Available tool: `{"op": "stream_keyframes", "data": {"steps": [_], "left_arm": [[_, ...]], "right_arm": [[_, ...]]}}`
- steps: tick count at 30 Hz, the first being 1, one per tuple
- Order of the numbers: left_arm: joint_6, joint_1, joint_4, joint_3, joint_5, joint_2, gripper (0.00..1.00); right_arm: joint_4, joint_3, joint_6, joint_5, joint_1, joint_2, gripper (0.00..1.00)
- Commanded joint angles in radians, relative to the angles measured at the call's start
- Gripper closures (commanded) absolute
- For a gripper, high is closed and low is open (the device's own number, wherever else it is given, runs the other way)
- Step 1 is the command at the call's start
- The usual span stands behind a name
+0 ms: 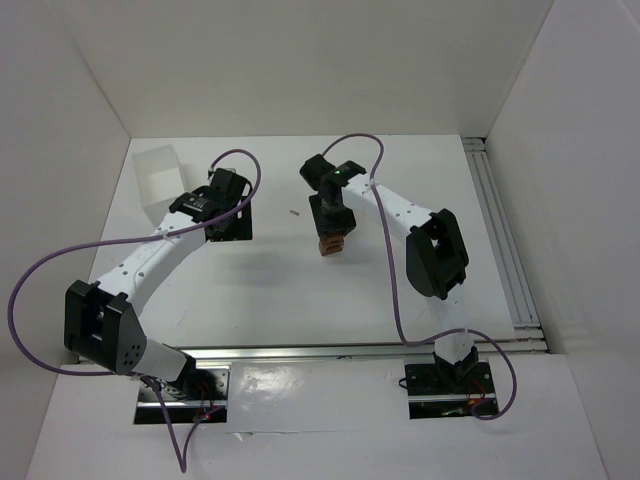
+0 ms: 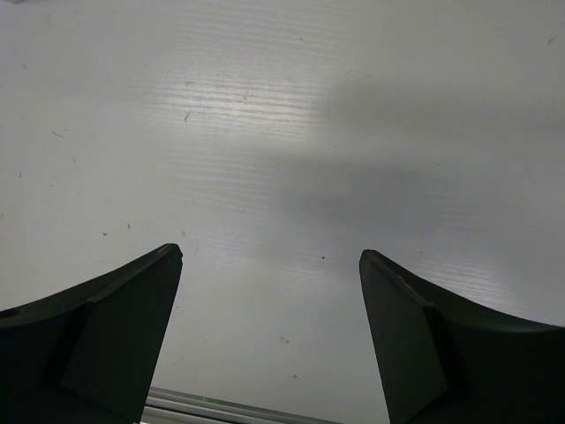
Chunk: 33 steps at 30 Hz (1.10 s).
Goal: Build the wood block tower
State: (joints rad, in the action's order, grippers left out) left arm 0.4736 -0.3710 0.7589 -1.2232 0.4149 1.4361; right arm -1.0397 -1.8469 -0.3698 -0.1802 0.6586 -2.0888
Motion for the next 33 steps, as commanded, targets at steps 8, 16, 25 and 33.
{"op": "stream_keyframes", "data": {"steps": [8, 16, 25, 33], "left_arm": [[-0.003, -0.005, 0.007, -0.025, 0.016, -0.026, 0.06], [-0.003, -0.005, 0.007, -0.025, 0.016, -0.026, 0.06], [0.007, -0.005, 0.007, -0.025, 0.016, -0.026, 0.06], [0.007, -0.005, 0.007, -0.025, 0.007, -0.026, 0.06]], "right_arm": [[0.030, 0.012, 0.005, -0.005, 0.012, 0.029, 0.48], [0.030, 0.031, 0.005, -0.005, 0.012, 0.038, 0.48], [0.030, 0.049, 0.005, -0.014, 0.021, 0.038, 0.48], [0.030, 0.049, 0.005, -0.015, 0.021, 0.047, 0.48]]}}
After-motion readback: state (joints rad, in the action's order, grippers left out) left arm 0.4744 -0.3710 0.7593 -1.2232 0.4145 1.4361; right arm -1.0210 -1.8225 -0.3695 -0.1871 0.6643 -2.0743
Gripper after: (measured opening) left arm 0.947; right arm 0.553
